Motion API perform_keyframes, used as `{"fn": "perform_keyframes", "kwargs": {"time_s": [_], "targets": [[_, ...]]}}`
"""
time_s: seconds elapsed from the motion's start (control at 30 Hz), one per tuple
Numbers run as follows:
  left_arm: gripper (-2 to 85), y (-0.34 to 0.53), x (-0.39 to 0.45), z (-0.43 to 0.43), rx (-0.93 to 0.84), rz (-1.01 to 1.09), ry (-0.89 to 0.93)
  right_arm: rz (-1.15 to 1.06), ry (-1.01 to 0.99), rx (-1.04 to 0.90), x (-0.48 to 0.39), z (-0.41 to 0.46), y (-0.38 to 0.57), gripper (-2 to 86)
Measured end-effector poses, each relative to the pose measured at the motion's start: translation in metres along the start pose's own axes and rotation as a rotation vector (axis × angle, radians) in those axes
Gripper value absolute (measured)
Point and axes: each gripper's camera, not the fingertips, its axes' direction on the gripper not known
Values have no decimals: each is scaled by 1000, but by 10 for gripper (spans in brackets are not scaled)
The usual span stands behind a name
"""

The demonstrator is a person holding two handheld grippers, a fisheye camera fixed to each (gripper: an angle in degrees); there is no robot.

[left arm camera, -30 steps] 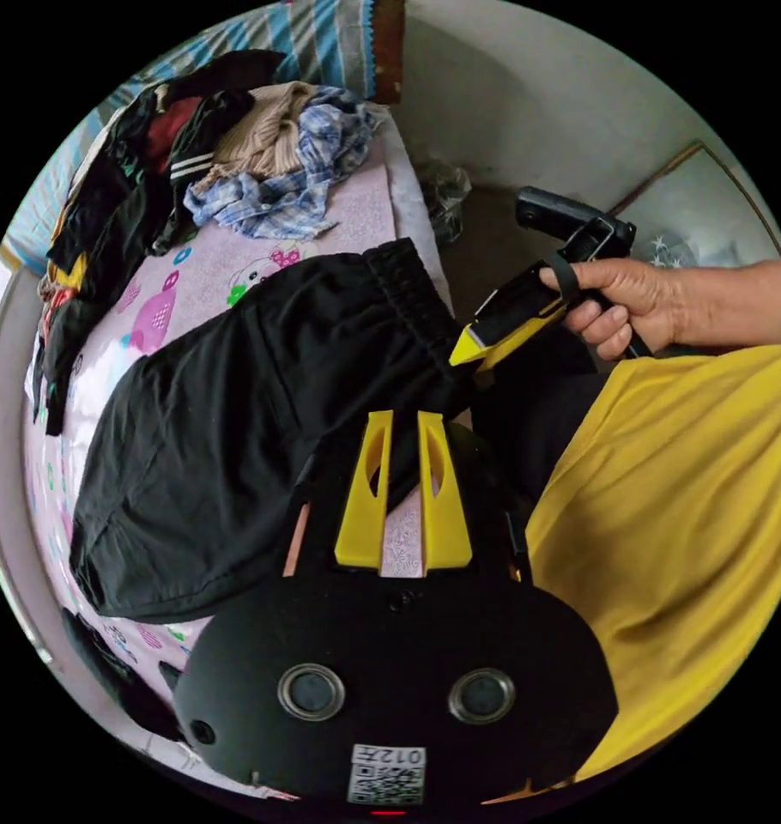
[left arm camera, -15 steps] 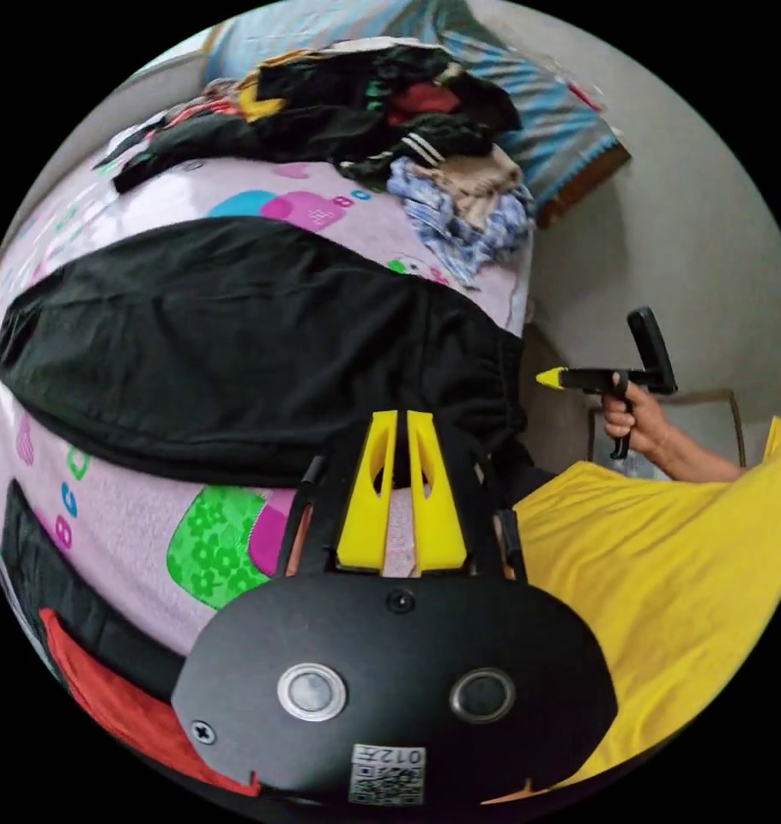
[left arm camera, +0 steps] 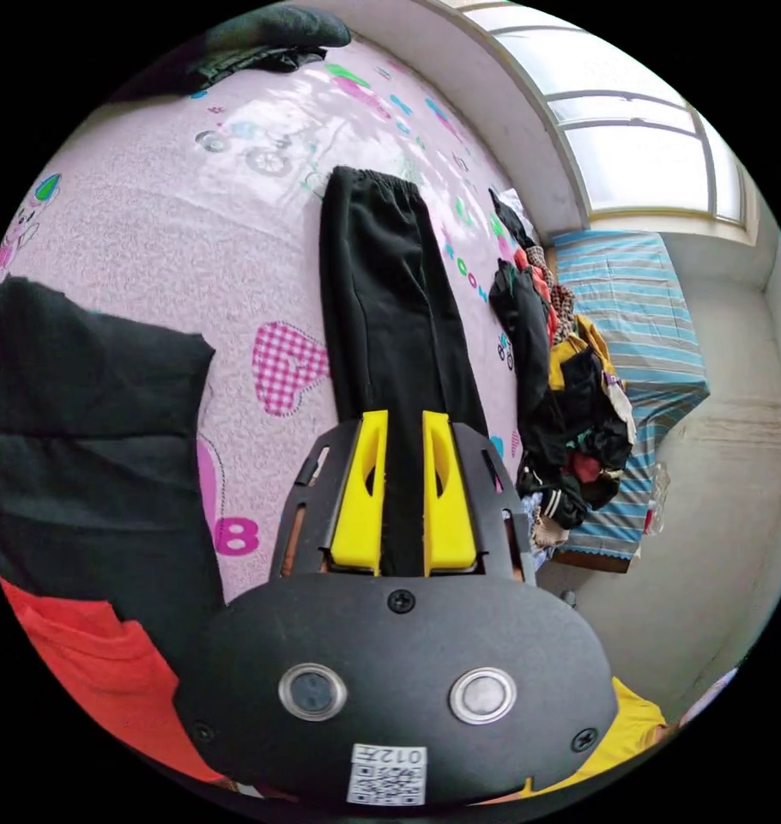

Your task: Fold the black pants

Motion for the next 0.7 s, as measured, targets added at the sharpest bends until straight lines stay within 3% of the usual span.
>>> {"fn": "perform_keyframes", "kwargs": {"time_s": [0.1,0.33,0.57,0.7], "targets": [[69,-57,-25,2,16,-25,-43,-57,45,-152,-15,32,-34,3],[95,-172,-83,6,107,-103,42,-126,110,-135,-43,41,-78,5],[101,-229,-110,24,56,-33,-88,-78,-18,-154,-27,42,-117,6],[104,-238,-125,22,122,-31,-73,-67,-91,-168,-16,44,-136,6]]}}
